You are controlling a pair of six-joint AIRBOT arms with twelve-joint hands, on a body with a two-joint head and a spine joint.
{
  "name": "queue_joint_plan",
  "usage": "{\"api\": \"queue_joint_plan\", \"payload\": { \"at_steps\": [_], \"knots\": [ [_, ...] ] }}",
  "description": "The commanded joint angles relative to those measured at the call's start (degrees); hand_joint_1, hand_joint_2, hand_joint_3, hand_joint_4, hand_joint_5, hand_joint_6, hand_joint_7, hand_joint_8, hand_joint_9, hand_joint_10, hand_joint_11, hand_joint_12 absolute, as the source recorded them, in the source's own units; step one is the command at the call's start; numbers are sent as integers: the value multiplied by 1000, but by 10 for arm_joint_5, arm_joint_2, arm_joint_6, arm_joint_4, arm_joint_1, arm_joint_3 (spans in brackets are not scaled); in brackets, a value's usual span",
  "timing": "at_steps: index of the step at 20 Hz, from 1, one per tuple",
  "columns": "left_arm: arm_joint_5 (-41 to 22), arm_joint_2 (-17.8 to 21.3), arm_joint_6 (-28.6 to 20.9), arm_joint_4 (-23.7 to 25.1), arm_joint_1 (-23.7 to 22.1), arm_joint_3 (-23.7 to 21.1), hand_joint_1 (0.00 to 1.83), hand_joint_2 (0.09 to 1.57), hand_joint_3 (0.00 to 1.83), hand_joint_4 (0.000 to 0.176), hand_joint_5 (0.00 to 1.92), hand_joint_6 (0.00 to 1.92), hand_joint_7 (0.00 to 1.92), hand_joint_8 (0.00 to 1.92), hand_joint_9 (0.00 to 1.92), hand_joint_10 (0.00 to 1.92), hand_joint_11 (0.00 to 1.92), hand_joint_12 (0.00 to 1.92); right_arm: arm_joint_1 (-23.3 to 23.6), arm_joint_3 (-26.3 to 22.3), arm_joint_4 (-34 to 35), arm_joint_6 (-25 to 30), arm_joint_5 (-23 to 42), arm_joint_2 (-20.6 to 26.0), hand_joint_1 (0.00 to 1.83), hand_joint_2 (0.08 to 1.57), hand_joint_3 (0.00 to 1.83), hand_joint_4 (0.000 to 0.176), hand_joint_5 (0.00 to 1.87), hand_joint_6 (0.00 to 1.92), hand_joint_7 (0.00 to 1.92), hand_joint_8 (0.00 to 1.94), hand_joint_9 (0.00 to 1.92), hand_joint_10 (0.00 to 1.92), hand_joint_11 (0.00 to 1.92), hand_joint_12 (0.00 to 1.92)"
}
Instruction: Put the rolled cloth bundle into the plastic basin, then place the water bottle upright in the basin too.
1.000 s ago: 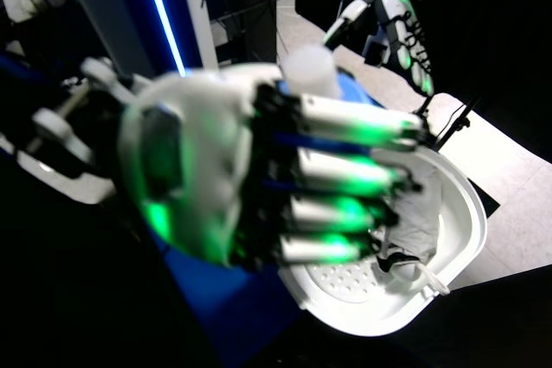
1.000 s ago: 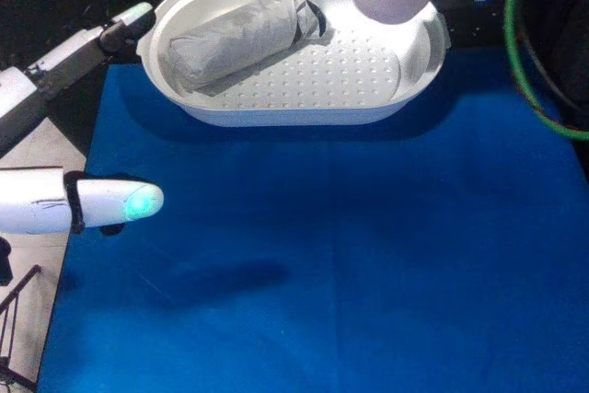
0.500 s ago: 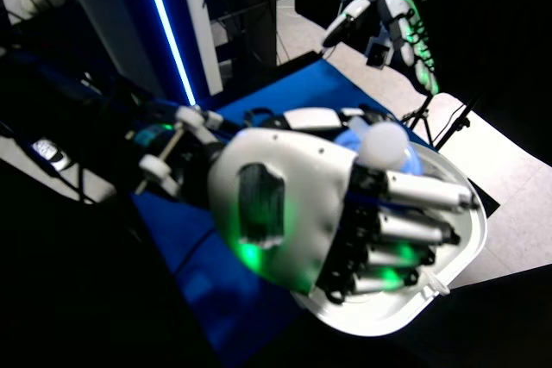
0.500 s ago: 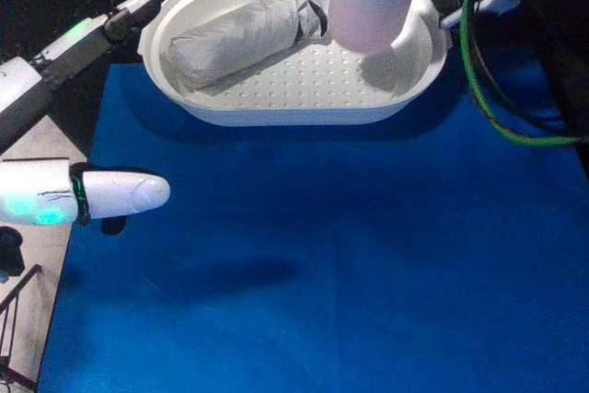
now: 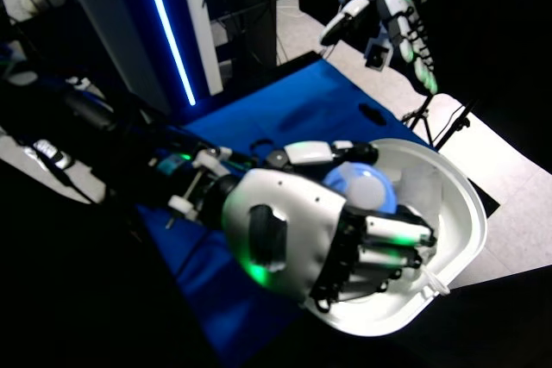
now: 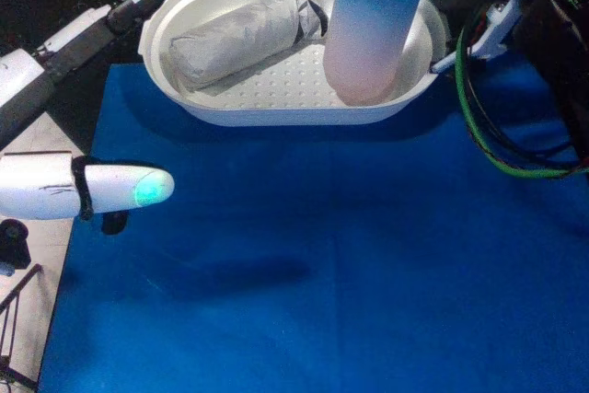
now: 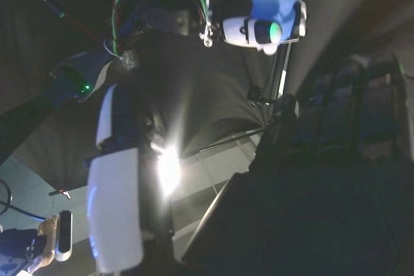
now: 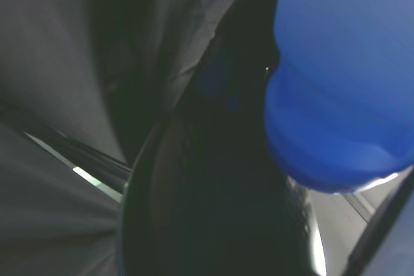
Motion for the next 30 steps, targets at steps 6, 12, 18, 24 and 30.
{"api": "queue_joint_plan", "payload": {
  "at_steps": [6,12,18,24,30],
  "knots": [
    [-75,-1,-7,-7,-7,2,627,861,0,173,0,0,1,0,17,1,17,10,0,3,7,12,74,-2,881,1070,0,0,704,127,719,1134,842,1444,821,1742],
    [-75,-1,-7,-8,-7,3,652,873,2,176,0,0,0,0,11,1,0,0,-1,-3,-2,12,71,0,681,962,0,97,263,1,494,1,495,3,276,489],
    [-74,-3,-7,-10,-7,5,663,877,2,176,0,0,1,0,0,0,0,0,-4,-7,-4,13,71,3,744,928,0,176,96,1,169,1,115,0,0,301],
    [-72,-5,-7,-13,-6,7,665,875,1,176,0,0,21,6,0,0,0,0,-8,-20,-10,16,71,15,713,958,0,176,94,1,167,0,133,0,0,451],
    [-68,-10,-7,-17,-6,9,690,877,0,176,0,0,35,5,19,7,0,0,-15,-55,-31,16,85,35,692,947,1,176,0,0,136,0,100,5,0,423]
  ]
}}
